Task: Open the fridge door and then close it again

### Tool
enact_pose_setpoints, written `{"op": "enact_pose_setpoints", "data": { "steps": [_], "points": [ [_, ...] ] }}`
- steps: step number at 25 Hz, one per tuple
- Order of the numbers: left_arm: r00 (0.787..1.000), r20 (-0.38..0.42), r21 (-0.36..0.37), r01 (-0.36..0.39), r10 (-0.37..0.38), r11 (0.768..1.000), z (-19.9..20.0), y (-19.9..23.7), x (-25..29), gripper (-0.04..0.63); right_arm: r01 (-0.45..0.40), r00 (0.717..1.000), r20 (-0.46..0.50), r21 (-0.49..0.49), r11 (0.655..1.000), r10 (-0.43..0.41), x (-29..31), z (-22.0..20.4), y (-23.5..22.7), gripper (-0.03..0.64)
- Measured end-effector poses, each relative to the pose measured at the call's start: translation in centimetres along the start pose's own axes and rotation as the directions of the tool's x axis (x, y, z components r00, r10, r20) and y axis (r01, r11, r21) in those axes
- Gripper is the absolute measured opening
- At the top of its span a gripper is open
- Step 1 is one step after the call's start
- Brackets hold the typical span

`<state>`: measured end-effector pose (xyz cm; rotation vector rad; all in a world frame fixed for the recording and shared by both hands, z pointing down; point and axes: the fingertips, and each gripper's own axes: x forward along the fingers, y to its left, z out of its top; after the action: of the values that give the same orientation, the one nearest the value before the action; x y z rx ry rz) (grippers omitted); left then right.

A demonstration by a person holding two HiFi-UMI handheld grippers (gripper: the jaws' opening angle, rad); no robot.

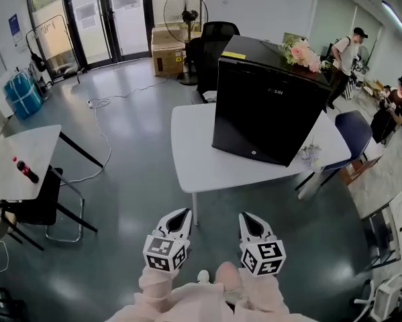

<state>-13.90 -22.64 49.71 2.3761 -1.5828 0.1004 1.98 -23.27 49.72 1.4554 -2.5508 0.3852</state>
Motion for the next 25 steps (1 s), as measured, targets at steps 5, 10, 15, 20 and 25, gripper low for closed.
{"op": "enact_pose_setpoints", "data": {
  "steps": [5,10,15,20,25],
  "points": [
    [1.0,0.006,-0.006,0.027,-0.027,1.0,1.3,0.9,2.2,0.011,0.016,0.999,0.029,-0.032,0.999,-0.015,1.7,2.4,-1.1,0.014],
    [0.999,0.0,0.003,0.042,-0.042,0.999,2.5,2.5,5.3,0.011,0.017,0.999,0.051,-0.109,0.994,-0.011,5.0,5.2,-2.2,0.014],
    [0.996,0.029,0.056,0.087,-0.089,0.995,6.3,3.0,10.2,0.011,0.025,0.993,0.114,-0.29,0.957,0.009,8.4,12.4,-4.7,0.014],
    [0.986,0.079,0.133,0.138,-0.149,0.981,11.9,3.7,15.6,0.011,0.069,0.984,0.178,-0.457,0.887,0.015,11.9,21.0,-7.1,0.017],
    [0.979,0.108,0.169,0.153,-0.173,0.974,16.4,4.9,20.0,0.011,0.087,0.982,0.185,-0.563,0.822,0.023,15.4,27.0,-8.6,0.049]
  ]
}}
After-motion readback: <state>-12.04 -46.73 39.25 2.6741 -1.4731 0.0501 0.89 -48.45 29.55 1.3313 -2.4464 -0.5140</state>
